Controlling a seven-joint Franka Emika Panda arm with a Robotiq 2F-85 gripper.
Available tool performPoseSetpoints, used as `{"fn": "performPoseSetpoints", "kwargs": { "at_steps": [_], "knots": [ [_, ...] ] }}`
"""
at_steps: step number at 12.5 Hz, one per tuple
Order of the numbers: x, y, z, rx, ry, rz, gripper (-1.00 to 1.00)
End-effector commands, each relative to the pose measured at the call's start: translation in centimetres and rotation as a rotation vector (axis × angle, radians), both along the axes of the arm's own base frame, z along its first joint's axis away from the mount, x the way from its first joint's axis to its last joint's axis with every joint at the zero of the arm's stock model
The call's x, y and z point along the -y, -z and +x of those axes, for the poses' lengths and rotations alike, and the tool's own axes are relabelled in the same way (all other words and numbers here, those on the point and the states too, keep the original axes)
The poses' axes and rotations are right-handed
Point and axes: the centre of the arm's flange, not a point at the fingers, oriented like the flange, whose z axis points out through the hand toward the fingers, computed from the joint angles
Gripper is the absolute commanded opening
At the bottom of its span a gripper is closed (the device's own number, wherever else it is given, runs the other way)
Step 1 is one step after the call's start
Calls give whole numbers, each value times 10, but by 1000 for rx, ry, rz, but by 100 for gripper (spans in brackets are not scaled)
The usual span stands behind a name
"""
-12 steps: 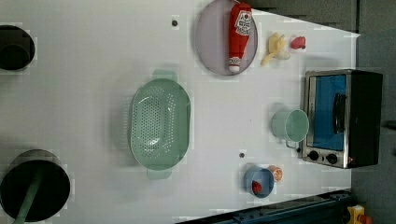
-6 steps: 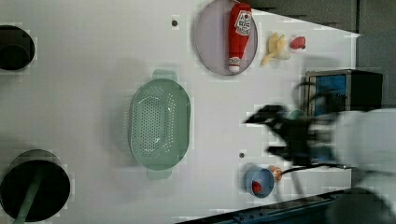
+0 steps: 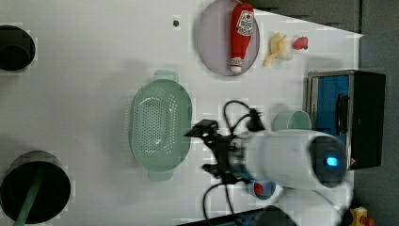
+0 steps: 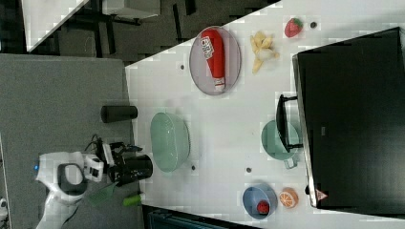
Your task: Drag strainer left to right.
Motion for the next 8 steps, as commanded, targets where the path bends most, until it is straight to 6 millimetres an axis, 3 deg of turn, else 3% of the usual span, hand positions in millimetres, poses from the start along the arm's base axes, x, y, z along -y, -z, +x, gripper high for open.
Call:
{"fn": "performPoseSetpoints", "kwargs": {
  "at_steps": [1, 4, 8],
  "knots": [
    [21, 53, 22, 1, 300, 36, 100],
    [18, 98, 26, 1, 353, 93, 100],
    [34, 146, 39, 10, 373, 85, 100]
  ]
}}
